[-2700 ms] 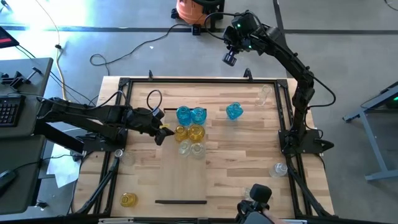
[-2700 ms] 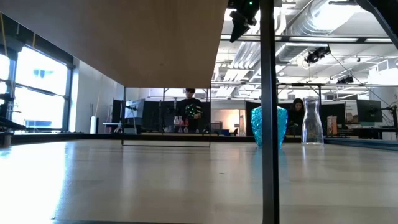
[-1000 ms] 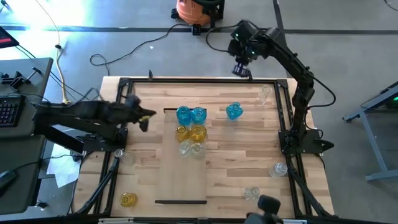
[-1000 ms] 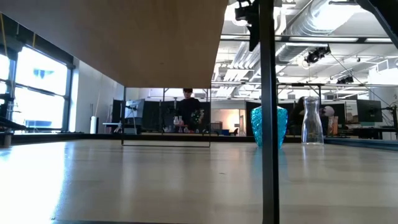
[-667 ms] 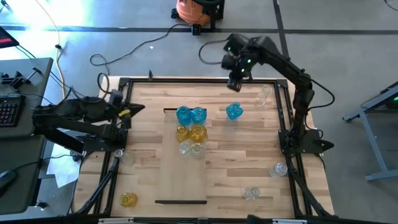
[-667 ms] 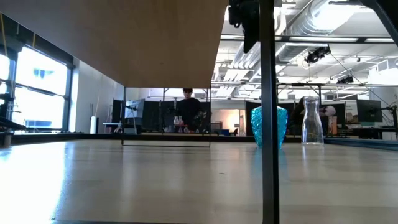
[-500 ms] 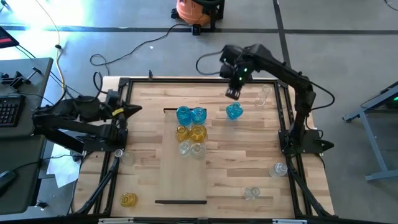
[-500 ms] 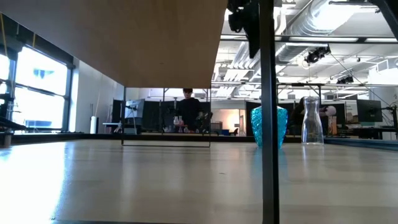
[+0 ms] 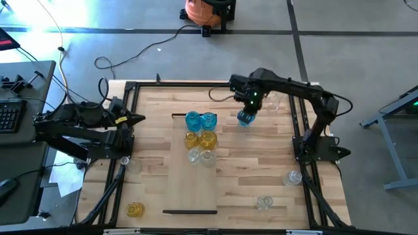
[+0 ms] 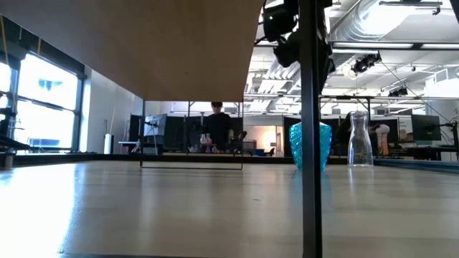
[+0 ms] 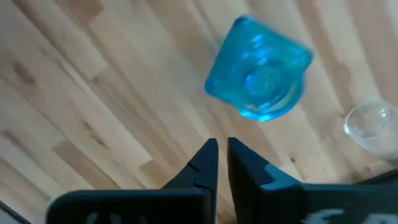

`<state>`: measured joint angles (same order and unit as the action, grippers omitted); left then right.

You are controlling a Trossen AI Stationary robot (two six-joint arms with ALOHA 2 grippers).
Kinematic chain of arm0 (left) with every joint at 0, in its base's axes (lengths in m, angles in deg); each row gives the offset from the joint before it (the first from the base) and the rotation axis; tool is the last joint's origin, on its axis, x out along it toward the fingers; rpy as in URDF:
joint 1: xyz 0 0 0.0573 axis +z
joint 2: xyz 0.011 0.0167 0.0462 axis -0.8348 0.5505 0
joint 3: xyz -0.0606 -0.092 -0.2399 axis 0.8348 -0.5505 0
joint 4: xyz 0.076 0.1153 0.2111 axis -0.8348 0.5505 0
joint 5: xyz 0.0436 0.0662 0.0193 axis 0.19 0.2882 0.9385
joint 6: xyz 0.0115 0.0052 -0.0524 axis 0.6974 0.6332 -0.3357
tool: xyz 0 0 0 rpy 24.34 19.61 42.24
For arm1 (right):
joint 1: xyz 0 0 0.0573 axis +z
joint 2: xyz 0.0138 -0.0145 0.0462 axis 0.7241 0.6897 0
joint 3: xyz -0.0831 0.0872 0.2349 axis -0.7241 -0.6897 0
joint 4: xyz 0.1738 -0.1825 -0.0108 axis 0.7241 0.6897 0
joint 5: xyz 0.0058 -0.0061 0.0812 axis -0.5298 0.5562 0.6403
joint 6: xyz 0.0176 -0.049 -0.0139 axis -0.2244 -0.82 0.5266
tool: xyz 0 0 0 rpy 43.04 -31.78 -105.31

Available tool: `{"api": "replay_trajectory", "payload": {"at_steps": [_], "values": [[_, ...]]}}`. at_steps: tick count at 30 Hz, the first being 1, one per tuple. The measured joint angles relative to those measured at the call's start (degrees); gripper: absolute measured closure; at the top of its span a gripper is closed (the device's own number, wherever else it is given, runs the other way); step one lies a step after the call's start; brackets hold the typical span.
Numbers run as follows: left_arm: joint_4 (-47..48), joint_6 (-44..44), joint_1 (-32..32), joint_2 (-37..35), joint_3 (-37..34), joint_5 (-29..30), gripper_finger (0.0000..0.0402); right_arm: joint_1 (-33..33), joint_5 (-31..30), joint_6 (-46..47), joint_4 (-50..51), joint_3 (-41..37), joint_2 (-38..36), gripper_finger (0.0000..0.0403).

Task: Sort vases onto shelf
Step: Put the blue vase on the shelf to align with the other blue vases

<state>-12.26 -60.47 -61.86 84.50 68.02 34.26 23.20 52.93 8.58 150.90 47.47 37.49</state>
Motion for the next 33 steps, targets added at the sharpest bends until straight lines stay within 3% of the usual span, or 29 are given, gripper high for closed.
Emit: {"api": "replay_trajectory", "payload": {"at_steps": [8,20,27,33], "values": [[2.3,0.0,0.0,0.0,0.0,-2.2,0.0401,3.8,-3.4,-0.6,-2.8,-0.7,-0.8,0.0309],[2.4,-0.1,0.0,0.0,0.0,-3.5,0.0401,2.4,-3.1,-8.8,-7.5,-0.5,-0.8,0.0178],[2.4,-0.1,0.0,0.0,0.0,-3.6,0.0401,-0.2,-6.1,-13.0,-7.5,-0.5,-0.8,0.0163],[2.4,-0.1,0.0,0.0,0.0,-3.5,0.0401,-2.0,-1.2,-13.8,-8.4,-5.3,-0.9,0.0169]]}}
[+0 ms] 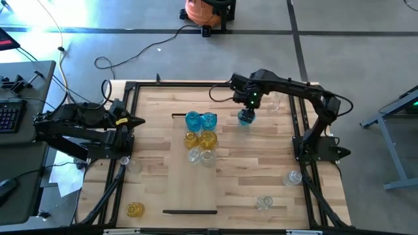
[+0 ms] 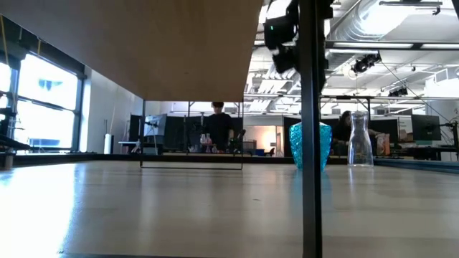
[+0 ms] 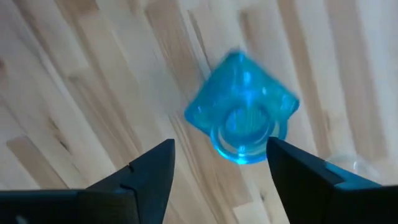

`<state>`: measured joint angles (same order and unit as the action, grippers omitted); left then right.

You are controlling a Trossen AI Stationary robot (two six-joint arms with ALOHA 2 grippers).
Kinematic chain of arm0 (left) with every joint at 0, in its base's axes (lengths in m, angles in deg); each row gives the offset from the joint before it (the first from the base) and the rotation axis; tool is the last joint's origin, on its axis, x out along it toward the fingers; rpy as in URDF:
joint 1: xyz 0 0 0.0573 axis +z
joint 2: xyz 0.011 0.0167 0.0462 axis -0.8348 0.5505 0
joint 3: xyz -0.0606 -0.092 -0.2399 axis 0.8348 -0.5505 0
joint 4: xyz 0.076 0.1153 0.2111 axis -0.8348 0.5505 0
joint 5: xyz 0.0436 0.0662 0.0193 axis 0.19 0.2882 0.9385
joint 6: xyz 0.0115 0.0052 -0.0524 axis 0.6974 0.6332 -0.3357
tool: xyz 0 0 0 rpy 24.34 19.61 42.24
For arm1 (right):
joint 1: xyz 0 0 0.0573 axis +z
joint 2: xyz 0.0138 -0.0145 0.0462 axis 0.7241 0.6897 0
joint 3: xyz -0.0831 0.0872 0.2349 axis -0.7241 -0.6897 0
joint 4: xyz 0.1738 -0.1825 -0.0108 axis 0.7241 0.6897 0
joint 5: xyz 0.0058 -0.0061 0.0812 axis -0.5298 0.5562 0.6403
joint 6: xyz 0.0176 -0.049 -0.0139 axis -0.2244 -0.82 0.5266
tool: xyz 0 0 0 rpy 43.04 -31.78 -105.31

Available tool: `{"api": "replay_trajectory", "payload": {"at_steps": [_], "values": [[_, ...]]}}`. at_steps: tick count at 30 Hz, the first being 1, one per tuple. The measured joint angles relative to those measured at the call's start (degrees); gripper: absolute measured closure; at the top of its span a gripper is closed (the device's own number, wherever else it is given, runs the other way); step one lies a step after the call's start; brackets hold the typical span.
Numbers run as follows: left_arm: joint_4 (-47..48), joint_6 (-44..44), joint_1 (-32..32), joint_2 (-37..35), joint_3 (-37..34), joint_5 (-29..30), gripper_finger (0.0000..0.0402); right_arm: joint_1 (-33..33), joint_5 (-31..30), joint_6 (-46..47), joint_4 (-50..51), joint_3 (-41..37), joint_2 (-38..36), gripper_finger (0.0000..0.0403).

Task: Sort vases onto shelf
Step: Put the blue vase on the shelf to align with the other blue vases

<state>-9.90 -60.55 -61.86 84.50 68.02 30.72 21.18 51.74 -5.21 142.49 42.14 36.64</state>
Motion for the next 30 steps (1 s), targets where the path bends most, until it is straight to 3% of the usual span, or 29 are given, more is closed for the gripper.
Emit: {"api": "replay_trajectory", "payload": {"at_steps": [6,15,25,30], "values": [[0.0,-0.1,0.0,0.0,0.0,0.0,0.0401,0.2,-1.3,0.4,-2.9,-4.6,-0.4,0.0169],[0.0,-1.2,0.0,0.0,0.0,0.0,0.0401,-0.2,-0.2,0.3,-14.0,-5.2,-0.1,0.0170],[0.0,-2.5,0.0,0.0,0.0,0.0,0.0401,-2.9,-0.7,0.3,-13.4,-5.3,0.2,0.0171],[0.0,-2.6,0.0,0.0,0.0,0.0,0.0401,-3.1,-0.7,-0.5,-13.0,-5.3,1.4,0.0192]]}}
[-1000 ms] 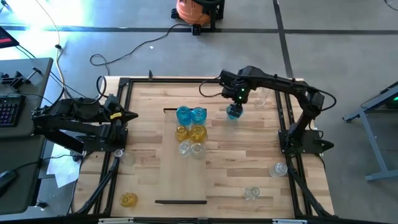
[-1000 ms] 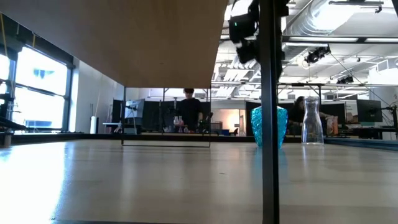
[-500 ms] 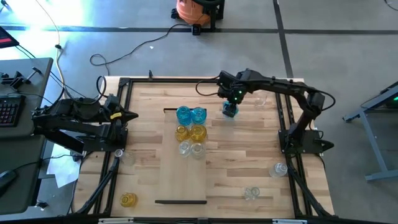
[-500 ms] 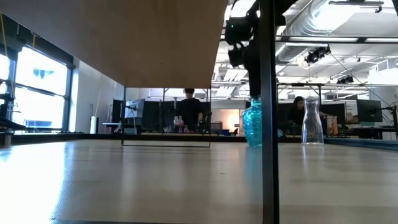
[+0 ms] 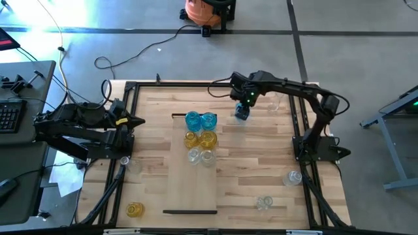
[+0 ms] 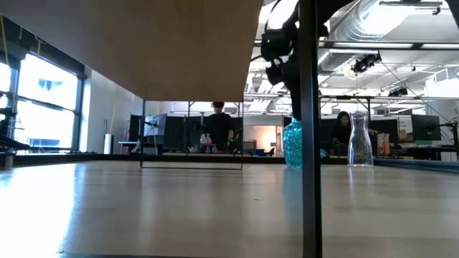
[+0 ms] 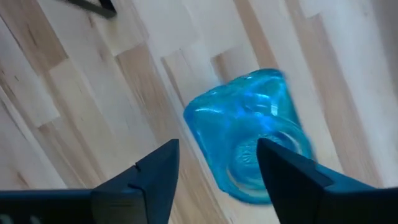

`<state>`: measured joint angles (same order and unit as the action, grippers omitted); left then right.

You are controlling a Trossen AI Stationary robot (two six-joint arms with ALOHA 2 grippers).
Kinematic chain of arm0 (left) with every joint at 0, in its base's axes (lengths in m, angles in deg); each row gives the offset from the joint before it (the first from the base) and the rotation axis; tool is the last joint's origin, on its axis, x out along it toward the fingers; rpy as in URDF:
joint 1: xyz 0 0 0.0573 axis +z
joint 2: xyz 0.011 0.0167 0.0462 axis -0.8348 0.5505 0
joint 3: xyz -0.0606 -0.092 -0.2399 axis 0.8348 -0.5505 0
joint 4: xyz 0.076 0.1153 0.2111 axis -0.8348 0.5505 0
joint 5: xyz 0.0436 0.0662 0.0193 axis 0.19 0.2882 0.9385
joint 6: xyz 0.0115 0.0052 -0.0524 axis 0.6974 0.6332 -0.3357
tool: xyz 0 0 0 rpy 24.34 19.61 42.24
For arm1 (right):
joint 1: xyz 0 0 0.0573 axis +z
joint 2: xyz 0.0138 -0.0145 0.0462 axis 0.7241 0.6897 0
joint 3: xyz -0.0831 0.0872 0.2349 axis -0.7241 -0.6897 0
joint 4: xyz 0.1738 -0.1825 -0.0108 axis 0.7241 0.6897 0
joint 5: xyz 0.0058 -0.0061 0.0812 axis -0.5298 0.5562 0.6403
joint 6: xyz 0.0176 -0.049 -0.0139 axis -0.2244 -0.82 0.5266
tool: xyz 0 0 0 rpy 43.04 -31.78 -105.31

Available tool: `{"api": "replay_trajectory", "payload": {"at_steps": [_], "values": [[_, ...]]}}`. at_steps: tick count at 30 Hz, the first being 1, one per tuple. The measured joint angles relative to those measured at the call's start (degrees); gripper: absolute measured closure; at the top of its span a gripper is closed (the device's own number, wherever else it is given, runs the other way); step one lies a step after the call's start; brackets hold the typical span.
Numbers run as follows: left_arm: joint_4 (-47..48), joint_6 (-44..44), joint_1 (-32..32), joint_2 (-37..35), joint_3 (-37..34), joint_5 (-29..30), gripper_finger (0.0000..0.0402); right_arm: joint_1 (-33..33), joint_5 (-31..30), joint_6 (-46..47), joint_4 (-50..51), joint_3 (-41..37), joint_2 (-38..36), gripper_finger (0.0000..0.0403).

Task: Sort vases onto shelf
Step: Put the blue vase on the shelf to align with the other blue vases

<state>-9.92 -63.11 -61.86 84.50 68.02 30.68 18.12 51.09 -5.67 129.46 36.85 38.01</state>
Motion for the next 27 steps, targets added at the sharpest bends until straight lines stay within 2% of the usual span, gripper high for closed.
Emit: {"api": "replay_trajectory", "payload": {"at_steps": [11,20,27], "values": [[0.0,-0.6,0.0,0.0,0.0,0.0,0.0401,0.0,0.2,-2.1,0.0,0.3,3.7,0.0264],[0.0,-0.4,0.0,0.0,0.0,0.0,0.0401,0.2,-1.8,-1.8,2.3,0.2,3.5,0.0378],[0.0,-0.4,0.0,0.0,0.0,-0.1,0.0401,1.1,-3.0,-2.0,4.5,0.2,3.6,0.0375]]}}
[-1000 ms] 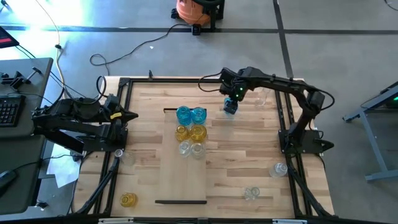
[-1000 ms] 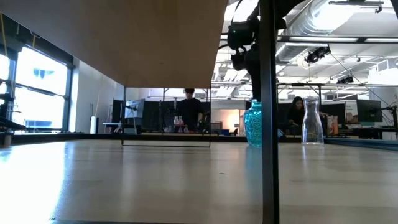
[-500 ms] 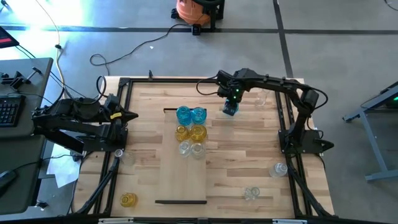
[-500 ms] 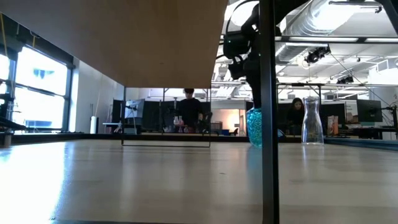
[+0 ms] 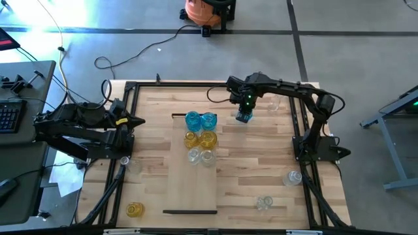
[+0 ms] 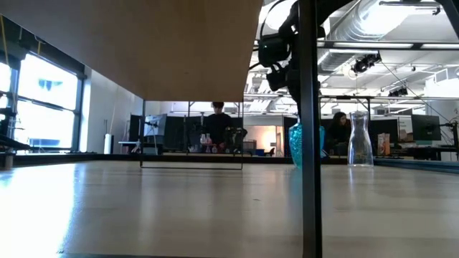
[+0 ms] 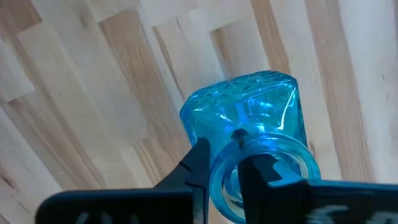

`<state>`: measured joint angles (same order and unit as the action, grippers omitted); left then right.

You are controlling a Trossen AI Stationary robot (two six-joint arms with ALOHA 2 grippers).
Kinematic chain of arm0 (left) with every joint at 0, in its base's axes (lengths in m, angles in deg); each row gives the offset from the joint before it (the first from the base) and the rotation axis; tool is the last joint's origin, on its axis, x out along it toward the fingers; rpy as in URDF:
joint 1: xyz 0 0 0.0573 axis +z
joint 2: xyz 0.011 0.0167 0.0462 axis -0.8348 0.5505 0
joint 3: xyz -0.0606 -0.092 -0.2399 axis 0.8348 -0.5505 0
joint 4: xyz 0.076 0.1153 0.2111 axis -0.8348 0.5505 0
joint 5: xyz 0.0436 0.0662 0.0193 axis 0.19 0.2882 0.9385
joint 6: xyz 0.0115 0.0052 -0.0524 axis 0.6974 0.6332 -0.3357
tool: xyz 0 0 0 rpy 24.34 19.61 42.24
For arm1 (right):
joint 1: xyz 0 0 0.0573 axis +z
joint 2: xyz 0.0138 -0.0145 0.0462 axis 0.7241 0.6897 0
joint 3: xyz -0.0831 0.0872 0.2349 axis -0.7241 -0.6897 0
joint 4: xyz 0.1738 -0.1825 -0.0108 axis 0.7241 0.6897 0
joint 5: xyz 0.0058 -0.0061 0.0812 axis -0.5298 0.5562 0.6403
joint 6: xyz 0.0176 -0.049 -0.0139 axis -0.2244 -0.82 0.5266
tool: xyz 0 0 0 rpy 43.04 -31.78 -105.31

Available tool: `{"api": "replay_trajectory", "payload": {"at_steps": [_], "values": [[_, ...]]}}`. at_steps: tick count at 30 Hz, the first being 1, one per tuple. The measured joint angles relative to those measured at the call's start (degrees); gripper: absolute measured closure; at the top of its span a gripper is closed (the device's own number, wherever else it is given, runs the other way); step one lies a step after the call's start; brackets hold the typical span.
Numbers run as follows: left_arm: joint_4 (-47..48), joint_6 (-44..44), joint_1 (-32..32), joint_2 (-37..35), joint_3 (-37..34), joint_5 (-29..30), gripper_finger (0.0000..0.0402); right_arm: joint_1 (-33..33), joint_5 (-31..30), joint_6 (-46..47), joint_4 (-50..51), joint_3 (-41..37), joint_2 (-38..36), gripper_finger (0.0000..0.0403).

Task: Sort vases onto shelf
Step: Put the blue vase on the shelf to align with the other blue vases

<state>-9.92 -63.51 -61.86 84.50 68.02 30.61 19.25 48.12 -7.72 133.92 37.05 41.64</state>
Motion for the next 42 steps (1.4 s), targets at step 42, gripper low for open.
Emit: {"api": "replay_trajectory", "payload": {"at_steps": [42], "values": [[0.0,2.0,0.0,0.0,0.0,-2.0,0.0401,12.6,-10.4,21.3,22.6,36.5,-0.2,0.0381]]}}
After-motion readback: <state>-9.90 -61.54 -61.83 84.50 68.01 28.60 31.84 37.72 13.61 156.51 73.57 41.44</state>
